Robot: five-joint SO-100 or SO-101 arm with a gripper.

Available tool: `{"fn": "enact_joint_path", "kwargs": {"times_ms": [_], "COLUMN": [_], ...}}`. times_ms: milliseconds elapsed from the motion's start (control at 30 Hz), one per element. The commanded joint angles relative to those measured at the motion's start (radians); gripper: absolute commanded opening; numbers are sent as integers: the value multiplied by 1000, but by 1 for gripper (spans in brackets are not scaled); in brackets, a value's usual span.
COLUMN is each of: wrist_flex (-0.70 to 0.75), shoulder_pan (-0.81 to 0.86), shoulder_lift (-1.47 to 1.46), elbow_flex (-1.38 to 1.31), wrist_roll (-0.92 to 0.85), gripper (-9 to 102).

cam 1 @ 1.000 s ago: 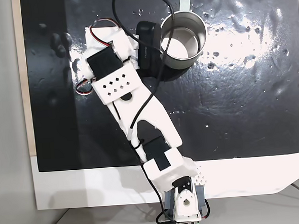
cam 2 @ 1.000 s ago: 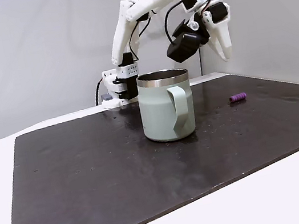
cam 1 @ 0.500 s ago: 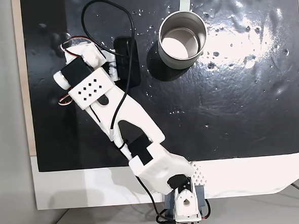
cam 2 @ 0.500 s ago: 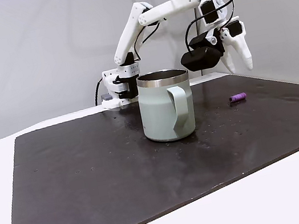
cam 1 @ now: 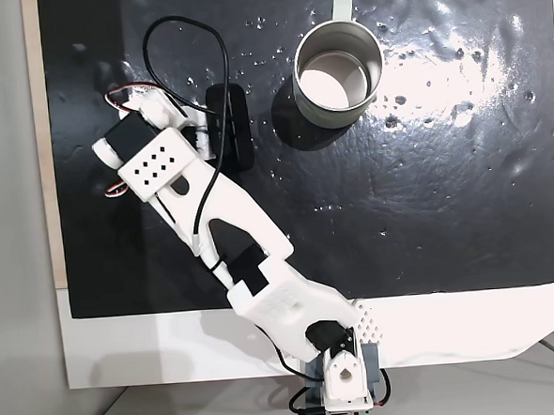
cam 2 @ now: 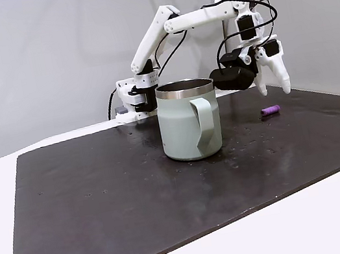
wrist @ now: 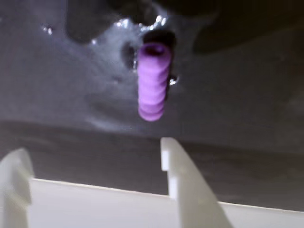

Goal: Grasp a pengrip and put it in the cup.

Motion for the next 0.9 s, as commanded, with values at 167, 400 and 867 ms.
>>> {"fn": "enact_joint_path", "kwargs": {"times_ms": [167, 400, 867], "wrist_flex": [-17, -17, -6], "shoulder_pan": [9, -6, 6], "shoulder_lift": [-92, -153, -40], "elbow_flex": [-86, -121, -121], "wrist_roll": [-12, -18, -51], "gripper": [24, 17, 0]}}
